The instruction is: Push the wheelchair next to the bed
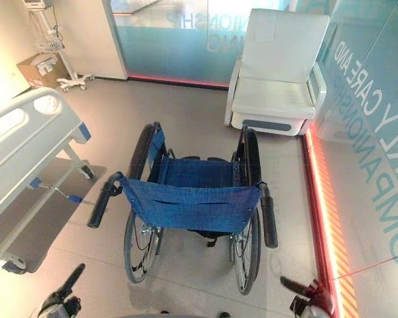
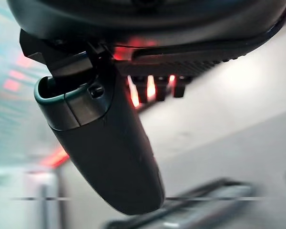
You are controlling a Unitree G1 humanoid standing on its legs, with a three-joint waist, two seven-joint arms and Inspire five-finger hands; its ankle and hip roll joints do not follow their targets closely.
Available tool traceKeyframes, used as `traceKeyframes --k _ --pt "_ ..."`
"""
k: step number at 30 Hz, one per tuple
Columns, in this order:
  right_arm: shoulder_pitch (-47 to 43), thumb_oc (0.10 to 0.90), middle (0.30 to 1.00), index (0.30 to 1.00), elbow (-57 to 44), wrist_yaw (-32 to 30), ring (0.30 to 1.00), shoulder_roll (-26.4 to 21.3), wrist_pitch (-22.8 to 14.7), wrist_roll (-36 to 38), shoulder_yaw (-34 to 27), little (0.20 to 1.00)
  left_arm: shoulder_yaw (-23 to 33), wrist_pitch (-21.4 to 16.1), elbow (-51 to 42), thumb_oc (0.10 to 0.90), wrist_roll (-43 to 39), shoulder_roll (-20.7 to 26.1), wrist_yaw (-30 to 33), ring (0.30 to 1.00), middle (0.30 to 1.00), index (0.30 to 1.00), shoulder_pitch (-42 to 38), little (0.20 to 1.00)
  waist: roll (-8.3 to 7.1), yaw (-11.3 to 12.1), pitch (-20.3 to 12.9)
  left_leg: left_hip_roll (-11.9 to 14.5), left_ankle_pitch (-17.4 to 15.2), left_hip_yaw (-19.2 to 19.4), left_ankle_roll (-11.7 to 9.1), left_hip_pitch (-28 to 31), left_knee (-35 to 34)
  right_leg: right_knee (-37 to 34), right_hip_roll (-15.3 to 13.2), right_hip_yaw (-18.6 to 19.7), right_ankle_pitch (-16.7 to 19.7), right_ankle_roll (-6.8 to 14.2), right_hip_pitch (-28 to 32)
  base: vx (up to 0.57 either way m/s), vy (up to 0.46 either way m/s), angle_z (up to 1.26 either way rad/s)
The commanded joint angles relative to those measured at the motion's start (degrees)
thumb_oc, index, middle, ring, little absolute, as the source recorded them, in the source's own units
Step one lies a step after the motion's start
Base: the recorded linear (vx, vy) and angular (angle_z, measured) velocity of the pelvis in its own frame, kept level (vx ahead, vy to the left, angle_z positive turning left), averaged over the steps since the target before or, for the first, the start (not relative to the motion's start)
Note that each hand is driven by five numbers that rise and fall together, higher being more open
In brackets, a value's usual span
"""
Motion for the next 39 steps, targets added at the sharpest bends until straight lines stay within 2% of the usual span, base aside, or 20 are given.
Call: traceKeyframes --k 1,4,9,15,20,24,27,31,33,39 --pt "-2.8 0.8 0.9 0.9 -7.94 -7.16 0.9 -4.72 -4.8 -0.68 -3.88 0.9 2.92 -3.53 -4.41 0.8 -0.15 5.49 3.33 0.9 0.9 0.9 -3.08 0.9 -0.23 0.43 0.64 0.08 -2.18 0.86 -0.95 -1.05 0.6 0.07 -1.0 0.71 3.7 -0.32 -2.23 0.0 0.0 0.0" --pt "-2.62 0.8 0.9 0.9 -15.04 -9.32 0.9 -5.33 -6.59 -3.56 -6.72 0.9 4.98 -4.38 -10.22 0.8 0.78 5.96 4.99 0.9 0.9 0.9 -2.68 0.9 -0.19 0.38 0.55 0.04 -2.25 0.64 -0.86 -1.0 0.6 0.07 -1.02 0.82 3.48 -0.37 -2.13 0.01 0.002 0.0" --pt "-2.84 0.8 0.9 0.9 -28.5 -11.74 0.9 -5.93 -3.61 -7.58 -9.7 0.9 9.58 -3.95 -19.78 0.8 2.03 6.75 7.47 0.9 0.9 0.9 -1.9 0.9 -0.15 0.34 0.13 0.07 -2.27 0.28 -0.8 -0.97 0.6 0.07 -1.04 0.97 3.09 -0.5 -2.0 0.01 0.004 0.0" --pt "-3.78 0.8 0.9 0.9 -39.23 -8.33 0.9 -7.21 -2.2 -10.73 -9.93 0.9 12.1 -5.09 -31.55 0.8 3.01 9.26 6.16 0.9 0.9 0.9 -2.09 0.9 -0.35 0.32 -0.2 0.31 -1.71 0.33 -0.9 -1.12 0.6 0.07 -1.09 1.15 3.25 -0.74 -2.07 0.03 0.002 0.01" --pt "-5.43 0.8 0.9 0.9 -44.68 -6.69 0.9 -9.63 -1.87 -10.41 -10.84 0.9 13.0 -4.07 -42.16 0.8 1.02 12.63 4.67 0.9 0.9 0.9 -3.45 0.9 -0.67 0.75 -0.4 0.48 -1.7 0.37 -1.07 -1.11 0.6 0.07 -1.05 1.03 3.07 -0.65 -1.89 0.02 -0.003 0.01" --pt "-7.32 0.8 0.9 0.9 -48.54 -4.8 0.9 -12.63 -0.38 -8.18 -11.28 0.9 12.71 -1.74 -49.81 0.8 0.52 15.04 0.94 0.9 0.9 0.9 -5.06 0.9 -0.97 1.22 -0.14 0.63 -1.63 0.5 -1.22 -1.23 0.6 0.07 -1.03 0.83 3.09 -0.47 -1.91 0.0 0.0 0.0" --pt "-8.03 0.8 0.9 0.9 -51.89 -1.48 0.9 -14.78 1.3 -4.3 -12.15 0.9 13.1 -0.39 -54.19 0.8 -2.63 16.79 -4.39 0.9 0.9 0.9 -5.15 0.9 -1.18 1.49 -0.01 0.73 -1.65 0.75 -1.33 -1.24 0.6 0.11 -1.0 0.83 3.08 -0.29 -1.92 0.0 0.0 0.0" --pt "-6.81 0.8 0.9 0.9 -55.36 1.74 0.9 -16.06 3.87 0.45 -13.32 0.9 13.99 3.52 -59.17 0.8 -7.28 18.31 -9.5 0.9 0.9 0.9 -3.54 0.9 -1.47 1.76 0.01 0.87 -1.74 1.11 -1.45 -1.24 0.6 0.15 -1.02 0.71 3.0 -0.05 -1.94 0.0 0.0 0.0" --pt "-5.08 0.8 0.9 0.9 -57.64 3.31 0.9 -16.48 6.79 5.32 -14.42 0.9 14.71 7.38 -61.9 0.8 -10.23 19.12 -12.64 0.9 0.9 0.9 -2.1 0.9 -1.67 1.74 0.09 0.92 -1.82 1.35 -1.45 -1.28 0.6 0.16 -1.0 0.74 3.0 0.15 -2.07 0.0 0.0 0.0" --pt "-3.29 0.8 0.9 0.9 -61.25 5.46 0.9 -18.79 9.32 12.15 -16.08 0.9 15.64 12.53 -65.62 0.8 -12.63 22.71 -17.18 0.9 0.9 0.9 0.44 0.9 -2.06 1.88 0.25 1.0 -1.73 1.92 -1.49 -1.5 0.6 0.23 -0.91 0.69 3.05 0.55 -2.39 0.0 0.0 0.0"
